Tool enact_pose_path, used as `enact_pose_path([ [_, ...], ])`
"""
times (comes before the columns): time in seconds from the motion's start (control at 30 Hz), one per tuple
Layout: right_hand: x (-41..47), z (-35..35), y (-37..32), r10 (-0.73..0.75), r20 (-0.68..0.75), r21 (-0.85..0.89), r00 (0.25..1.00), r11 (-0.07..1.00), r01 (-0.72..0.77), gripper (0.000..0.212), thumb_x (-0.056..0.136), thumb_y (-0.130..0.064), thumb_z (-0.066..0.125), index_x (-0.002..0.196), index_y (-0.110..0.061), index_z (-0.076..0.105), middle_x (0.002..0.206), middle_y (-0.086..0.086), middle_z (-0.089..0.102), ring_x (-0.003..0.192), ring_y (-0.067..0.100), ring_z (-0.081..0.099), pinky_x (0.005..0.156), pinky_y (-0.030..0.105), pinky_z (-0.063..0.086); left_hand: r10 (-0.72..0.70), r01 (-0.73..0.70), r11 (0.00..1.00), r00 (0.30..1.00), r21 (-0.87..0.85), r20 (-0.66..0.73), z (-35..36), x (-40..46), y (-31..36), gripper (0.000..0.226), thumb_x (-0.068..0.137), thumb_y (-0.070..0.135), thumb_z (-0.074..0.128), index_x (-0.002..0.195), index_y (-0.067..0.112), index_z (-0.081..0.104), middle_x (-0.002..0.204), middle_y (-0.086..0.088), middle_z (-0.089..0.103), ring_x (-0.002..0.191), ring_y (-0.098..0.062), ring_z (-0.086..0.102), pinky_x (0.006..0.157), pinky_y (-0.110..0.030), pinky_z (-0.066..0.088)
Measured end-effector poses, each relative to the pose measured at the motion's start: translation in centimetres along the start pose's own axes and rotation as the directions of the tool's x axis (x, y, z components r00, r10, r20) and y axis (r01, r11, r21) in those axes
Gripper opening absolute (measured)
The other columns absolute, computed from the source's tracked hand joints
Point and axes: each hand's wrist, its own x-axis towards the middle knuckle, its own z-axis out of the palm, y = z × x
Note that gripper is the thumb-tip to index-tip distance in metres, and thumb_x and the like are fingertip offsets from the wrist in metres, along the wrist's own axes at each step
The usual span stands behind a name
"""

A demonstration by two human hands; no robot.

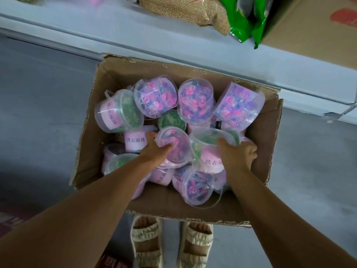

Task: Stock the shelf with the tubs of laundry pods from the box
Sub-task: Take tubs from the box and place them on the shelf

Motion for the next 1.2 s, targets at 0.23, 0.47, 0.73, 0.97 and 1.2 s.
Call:
enact_pose_path([
  [0.23, -1.1, 1.0, 0.9, 0.216, 0.105, 0.006, 0.971, 0.976, -0.217, 0.073, 0.081, -0.042, 0.063, 0.138, -0.022, 0.023, 0.14, 0.019, 0.022, 0.12, 0.036, 0.038, 0.098, 0.043, 0.041, 0.014, -0.014, 1.0, 0.998, -0.005, -0.058, -0.3, -0.5, 0.3, 0.049, 0.09, 0.035, 0.057, 0.126, 0.015, 0.03, 0.107, -0.008, 0.05, 0.099, -0.032, 0.055, 0.089, -0.04, 0.046],
  [0.47, -3.5, -0.4, 2.0, 0.17, 0.181, 0.163, 0.969, 0.966, -0.2, 0.058, 0.079, -0.035, 0.065, 0.123, -0.025, 0.027, 0.126, 0.014, 0.044, 0.104, 0.033, 0.053, 0.089, 0.051, 0.051, 0.018, -0.04, 0.993, 0.98, -0.108, -0.197, -2.3, -3.5, 0.9, 0.045, 0.095, 0.033, 0.05, 0.131, 0.011, 0.034, 0.129, -0.016, 0.052, 0.117, -0.034, 0.049, 0.081, -0.029, 0.032],
  [0.73, -10.5, -6.4, -2.4, -0.043, 0.155, 0.195, 0.987, 0.981, 0.013, 0.074, 0.068, -0.048, 0.069, 0.128, -0.019, 0.036, 0.126, 0.007, 0.05, 0.107, 0.029, 0.056, 0.087, 0.051, 0.053, 0.119, -0.149, 0.981, 0.969, -0.125, -0.218, -7.4, -12.1, 4.1, 0.044, 0.096, 0.035, 0.046, 0.132, 0.013, 0.033, 0.127, -0.015, 0.053, 0.115, -0.036, 0.051, 0.086, -0.036, 0.04],
  [0.97, -18.7, -16.1, -9.7, -0.256, 0.149, 0.269, 0.955, 0.94, 0.21, 0.061, 0.054, -0.058, 0.06, 0.108, -0.031, 0.049, 0.106, -0.005, 0.06, 0.102, 0.024, 0.06, 0.088, 0.05, 0.051, 0.263, -0.328, 0.928, 0.914, -0.179, -0.31, -14.6, -23.8, 10.1, 0.031, 0.089, 0.042, 0.055, 0.115, 0.026, 0.047, 0.117, -0.008, 0.059, 0.111, -0.03, 0.054, 0.096, -0.039, 0.043],
  [1.2, -29.5, -27.8, -17.4, -0.439, 0.047, 0.458, 0.897, 0.808, 0.371, 0.035, 0.086, -0.026, 0.062, 0.117, -0.015, 0.05, 0.09, -0.005, 0.06, 0.074, 0.016, 0.061, 0.077, 0.044, 0.054, 0.36, -0.459, 0.852, 0.863, -0.251, -0.354, -23.2, -37.9, 18.2, 0.028, 0.093, 0.039, 0.05, 0.111, 0.018, 0.044, 0.097, -0.01, 0.056, 0.095, -0.031, 0.056, 0.076, -0.03, 0.038],
])
